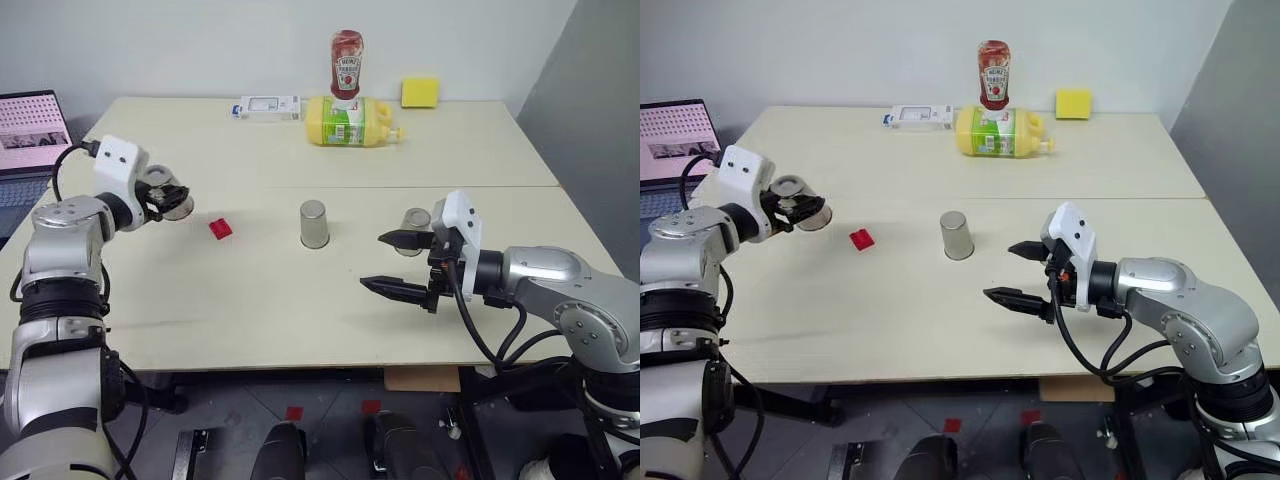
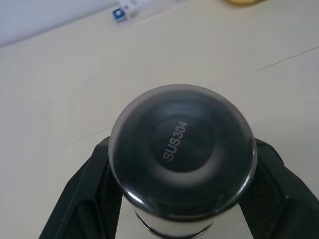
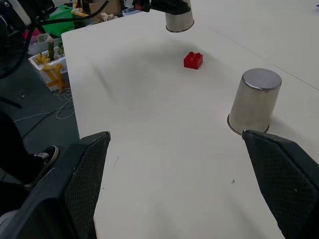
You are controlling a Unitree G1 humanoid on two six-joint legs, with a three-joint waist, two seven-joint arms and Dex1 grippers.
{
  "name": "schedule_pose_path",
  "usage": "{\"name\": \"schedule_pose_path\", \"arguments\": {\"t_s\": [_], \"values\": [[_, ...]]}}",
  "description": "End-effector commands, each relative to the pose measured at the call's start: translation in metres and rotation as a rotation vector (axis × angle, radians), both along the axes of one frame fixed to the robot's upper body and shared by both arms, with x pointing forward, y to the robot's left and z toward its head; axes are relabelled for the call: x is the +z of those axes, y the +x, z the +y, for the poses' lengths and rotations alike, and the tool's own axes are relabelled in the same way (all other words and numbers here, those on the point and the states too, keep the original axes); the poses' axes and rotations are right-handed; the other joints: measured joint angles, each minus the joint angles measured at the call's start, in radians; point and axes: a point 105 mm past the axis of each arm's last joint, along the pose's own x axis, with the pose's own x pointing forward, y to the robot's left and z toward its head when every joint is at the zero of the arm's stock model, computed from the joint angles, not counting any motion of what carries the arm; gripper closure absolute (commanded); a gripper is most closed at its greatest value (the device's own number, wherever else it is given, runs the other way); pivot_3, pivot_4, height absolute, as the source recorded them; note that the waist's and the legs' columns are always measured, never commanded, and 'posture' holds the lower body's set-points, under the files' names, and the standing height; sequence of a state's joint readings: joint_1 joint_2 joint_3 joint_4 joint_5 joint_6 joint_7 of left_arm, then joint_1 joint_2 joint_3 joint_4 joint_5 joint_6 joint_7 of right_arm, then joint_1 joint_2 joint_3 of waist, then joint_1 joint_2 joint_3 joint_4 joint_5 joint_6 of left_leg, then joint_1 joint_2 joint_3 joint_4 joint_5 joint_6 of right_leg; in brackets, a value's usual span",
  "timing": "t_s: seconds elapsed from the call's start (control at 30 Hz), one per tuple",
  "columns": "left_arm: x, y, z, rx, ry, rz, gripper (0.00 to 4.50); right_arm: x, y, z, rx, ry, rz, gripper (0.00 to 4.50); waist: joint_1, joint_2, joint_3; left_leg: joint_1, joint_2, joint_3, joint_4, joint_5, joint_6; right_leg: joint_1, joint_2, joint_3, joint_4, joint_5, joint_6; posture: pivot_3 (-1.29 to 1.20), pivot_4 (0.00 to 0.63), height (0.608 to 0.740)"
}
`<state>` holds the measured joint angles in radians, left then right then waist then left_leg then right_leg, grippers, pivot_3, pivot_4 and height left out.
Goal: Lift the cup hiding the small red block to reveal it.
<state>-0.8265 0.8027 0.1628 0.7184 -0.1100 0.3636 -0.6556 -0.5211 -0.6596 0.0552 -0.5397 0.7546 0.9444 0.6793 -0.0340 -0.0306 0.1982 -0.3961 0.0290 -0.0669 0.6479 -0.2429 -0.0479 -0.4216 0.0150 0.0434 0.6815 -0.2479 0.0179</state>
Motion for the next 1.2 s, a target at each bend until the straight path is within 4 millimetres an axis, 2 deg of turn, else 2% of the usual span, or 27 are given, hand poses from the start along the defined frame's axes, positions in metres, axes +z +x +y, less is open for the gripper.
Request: {"name": "schedule_pose_path", "arguments": {"t_s": [0.03,0.23,0.3,0.33,0.43,0.5,0.67,0.77,0.87,0.97,1.1,1.2], "values": [[-0.004,-0.002,0.022,0.105,-0.02,0.002,1.79,0.01,0.002,0.003,0.017,0.016,-0.051,0.0,0.001,0.0,0.0,0.0,0.0,0.0,0.0,0.0,0.0,0.0,0.0,0.0,0.0,0.0,0.0,0.0,0.15,0.74],[-0.022,-0.002,0.035,0.172,-0.088,0.045,1.79,0.011,0.003,0.005,0.03,0.018,-0.055,0.0,0.002,0.0,0.0,-0.001,0.0,0.0,0.0,0.0,0.0,0.0,0.0,-0.001,-0.001,0.0,0.0,0.0,0.15,0.74],[-0.024,-0.001,0.035,0.175,-0.111,0.053,1.09,0.011,0.002,0.005,0.032,0.015,-0.054,0.0,0.004,0.0,0.0,-0.002,0.0,-0.001,0.0,0.0,0.0,-0.001,0.0,-0.001,-0.001,0.0,0.0,0.0,0.15,0.74],[-0.025,-0.001,0.034,0.166,-0.115,0.058,1.03,0.011,0.002,0.005,0.032,0.015,-0.053,0.0,0.004,0.0,0.0,-0.002,0.0,-0.001,0.0,0.0,0.0,-0.001,0.0,-0.001,-0.001,0.0,0.0,0.0,0.15,0.74],[-0.024,-0.001,0.032,0.144,-0.116,0.064,0.29,0.01,0.002,0.004,0.032,0.011,-0.051,0.0,0.002,0.0,0.0,-0.002,0.0,-0.001,0.0,0.0,0.0,-0.001,0.0,-0.001,-0.001,0.0,0.0,0.0,0.15,0.74],[-0.02,-0.001,0.032,0.139,-0.115,0.054,0.02,0.01,0.001,0.004,0.032,0.01,-0.05,0.0,0.002,0.0,0.0,-0.002,0.0,-0.001,0.0,0.0,0.0,-0.001,0.0,-0.001,-0.001,0.0,0.0,0.0,0.15,0.74],[0.005,-0.006,0.042,0.159,-0.078,-0.014,0.02,0.01,0.001,0.002,0.027,0.012,-0.05,0.0,0.002,0.0,0.0,-0.002,0.0,-0.001,0.0,0.0,0.0,-0.001,0.0,-0.001,0.0,0.0,0.0,0.0,0.15,0.74],[0.029,-0.01,0.043,0.145,-0.02,-0.092,0.02,0.011,0.0,0.002,0.027,0.022,-0.049,0.0,0.002,0.0,0.0,-0.002,0.0,-0.001,0.0,0.0,0.0,-0.001,0.0,-0.001,-0.001,0.0,0.0,0.0,0.15,0.74],[0.048,-0.015,0.035,0.102,0.05,-0.135,0.02,0.012,0.001,0.002,0.023,0.035,-0.053,0.0,0.002,0.0,0.0,-0.002,0.0,-0.001,0.0,0.0,0.0,-0.001,-0.001,-0.001,-0.001,0.0,0.0,0.0,0.15,0.74],[0.063,-0.024,0.017,0.004,0.107,-0.157,0.02,0.013,0.003,0.0,0.011,0.039,-0.064,0.0,0.002,0.0,0.0,-0.001,0.0,-0.001,0.0,0.0,0.0,0.0,-0.001,-0.001,0.0,0.0,0.0,0.0,0.15,0.74],[0.066,-0.043,-0.003,-0.137,0.136,-0.119,0.02,0.014,0.006,-0.006,-0.01,0.031,-0.087,0.0,0.001,0.0,0.0,-0.001,0.0,-0.001,0.0,0.0,0.0,0.0,-0.001,-0.001,0.0,0.0,0.0,0.0,0.15,0.74],[0.055,-0.063,-0.013,-0.253,0.159,-0.043,0.02,0.013,0.007,-0.015,-0.026,0.018,-0.102,0.0,0.0,0.0,0.0,-0.001,0.0,0.0,-0.001,0.0,0.0,-0.001,-0.001,0.0,-0.001,0.0,0.0,0.0,0.15,0.74]]}}
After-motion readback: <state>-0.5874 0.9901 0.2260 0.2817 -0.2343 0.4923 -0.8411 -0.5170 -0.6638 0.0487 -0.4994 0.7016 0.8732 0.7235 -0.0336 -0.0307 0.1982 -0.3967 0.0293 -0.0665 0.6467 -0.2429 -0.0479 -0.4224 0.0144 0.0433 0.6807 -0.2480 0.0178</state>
